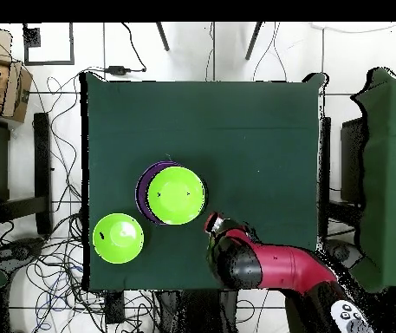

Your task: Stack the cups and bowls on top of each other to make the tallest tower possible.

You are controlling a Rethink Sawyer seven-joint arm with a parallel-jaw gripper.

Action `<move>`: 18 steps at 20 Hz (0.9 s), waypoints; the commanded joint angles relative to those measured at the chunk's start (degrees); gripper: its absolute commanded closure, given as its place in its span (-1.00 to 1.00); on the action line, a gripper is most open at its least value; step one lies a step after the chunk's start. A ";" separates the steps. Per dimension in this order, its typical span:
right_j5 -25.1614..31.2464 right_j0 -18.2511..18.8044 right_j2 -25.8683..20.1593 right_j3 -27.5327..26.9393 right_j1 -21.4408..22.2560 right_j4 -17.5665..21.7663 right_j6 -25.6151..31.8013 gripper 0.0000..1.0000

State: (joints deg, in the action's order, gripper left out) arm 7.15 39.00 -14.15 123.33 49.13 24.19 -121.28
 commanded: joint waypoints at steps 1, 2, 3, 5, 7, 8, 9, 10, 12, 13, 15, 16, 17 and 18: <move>-6.03 -0.87 2.40 2.97 -7.63 4.63 -4.64 -1.00; -7.67 -1.05 3.49 2.30 -9.44 5.41 -4.62 -1.00; -8.95 -1.14 4.31 1.64 -10.91 6.02 -4.53 -1.00; -11.03 -1.22 5.59 0.47 -13.41 7.02 -4.32 -1.00; -12.59 -0.72 6.19 -0.89 -15.91 7.95 -3.81 -1.00; -13.49 -0.51 6.55 -1.50 -17.08 8.39 -3.66 -1.00; -13.89 -0.50 6.84 -1.82 -17.61 8.57 -3.62 -1.00; -14.41 -0.51 7.15 -2.22 -18.34 8.74 -3.61 -1.00; -15.43 -0.39 7.61 -3.05 -19.88 9.08 -3.54 -1.00; -15.88 -0.41 7.76 -3.42 -20.54 9.12 -3.54 -1.00; -16.70 -0.52 8.06 -4.07 -21.67 9.09 -3.52 -1.00; -17.31 -0.70 8.30 -4.53 -22.46 8.93 -3.47 -1.00; -17.70 -0.87 8.49 -4.77 -22.91 8.73 -3.40 -1.00; -18.15 -0.86 8.55 -5.36 -23.77 8.58 -3.24 -1.00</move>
State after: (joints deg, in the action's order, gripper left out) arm -12.21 38.97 -7.33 122.81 35.43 29.51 -121.27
